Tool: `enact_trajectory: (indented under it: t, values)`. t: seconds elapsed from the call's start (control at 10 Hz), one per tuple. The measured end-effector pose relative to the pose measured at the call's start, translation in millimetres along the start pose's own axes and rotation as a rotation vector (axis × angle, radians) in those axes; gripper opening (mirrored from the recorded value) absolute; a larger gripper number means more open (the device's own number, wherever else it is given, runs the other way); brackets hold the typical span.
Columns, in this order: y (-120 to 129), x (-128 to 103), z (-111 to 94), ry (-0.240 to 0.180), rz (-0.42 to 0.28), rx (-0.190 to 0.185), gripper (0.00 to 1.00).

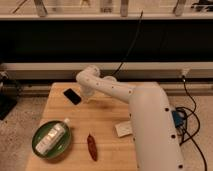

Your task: Push the eraser across the table

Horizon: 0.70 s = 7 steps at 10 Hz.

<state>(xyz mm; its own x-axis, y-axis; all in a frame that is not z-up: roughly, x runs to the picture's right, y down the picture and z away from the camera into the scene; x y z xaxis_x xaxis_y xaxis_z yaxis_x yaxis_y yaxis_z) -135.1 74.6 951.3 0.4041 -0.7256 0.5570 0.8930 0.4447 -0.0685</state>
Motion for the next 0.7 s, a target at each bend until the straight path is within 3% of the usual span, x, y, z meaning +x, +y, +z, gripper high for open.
enact_trajectory:
  t: [0.7]
  values:
    - [-28, -16, 10, -0.020, -0.099, 0.008, 0.04]
